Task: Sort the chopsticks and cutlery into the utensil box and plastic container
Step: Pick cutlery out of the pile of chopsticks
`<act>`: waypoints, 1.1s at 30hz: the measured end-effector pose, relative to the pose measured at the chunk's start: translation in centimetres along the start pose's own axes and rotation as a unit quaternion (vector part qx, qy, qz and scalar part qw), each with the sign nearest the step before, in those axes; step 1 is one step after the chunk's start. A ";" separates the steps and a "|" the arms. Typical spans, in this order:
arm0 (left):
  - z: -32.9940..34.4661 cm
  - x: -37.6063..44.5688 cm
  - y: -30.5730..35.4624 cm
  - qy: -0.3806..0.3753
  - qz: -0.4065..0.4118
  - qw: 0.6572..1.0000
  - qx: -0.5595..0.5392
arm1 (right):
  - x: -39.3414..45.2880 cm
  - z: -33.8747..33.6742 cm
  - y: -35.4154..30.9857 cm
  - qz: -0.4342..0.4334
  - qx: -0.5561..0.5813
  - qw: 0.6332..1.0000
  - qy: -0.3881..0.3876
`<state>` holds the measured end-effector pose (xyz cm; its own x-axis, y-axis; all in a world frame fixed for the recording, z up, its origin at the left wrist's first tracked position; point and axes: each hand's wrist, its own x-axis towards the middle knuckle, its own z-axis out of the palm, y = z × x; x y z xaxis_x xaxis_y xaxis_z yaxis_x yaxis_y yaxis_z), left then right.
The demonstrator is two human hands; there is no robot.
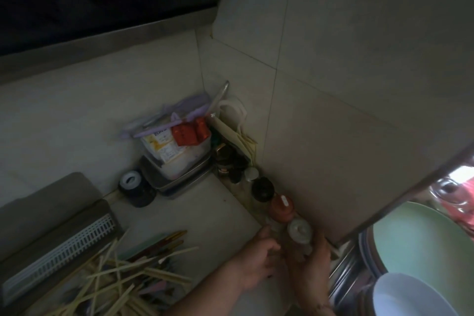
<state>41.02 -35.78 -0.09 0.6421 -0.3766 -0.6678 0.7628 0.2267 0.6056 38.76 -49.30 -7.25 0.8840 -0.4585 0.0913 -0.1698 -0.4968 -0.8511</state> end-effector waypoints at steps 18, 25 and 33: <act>-14.1 -15.3 1.7 0.260 0.262 0.912 0.181 | -13.0 8.6 -15.2 -0.313 0.110 0.906 -0.262; -24.3 -27.4 -3.6 0.442 0.316 0.804 0.242 | -23.0 14.6 -20.9 -0.413 0.059 0.788 -0.454; -32.5 -36.4 -10.5 0.613 0.292 0.694 0.240 | -33.0 23.9 -26.0 -0.473 -0.051 0.698 -0.536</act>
<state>12.16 4.70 3.82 0.6385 0.7670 0.0631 0.4211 -0.4168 0.8056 24.45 -3.66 -0.53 0.4301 0.8970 0.1020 0.7282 -0.2779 -0.6265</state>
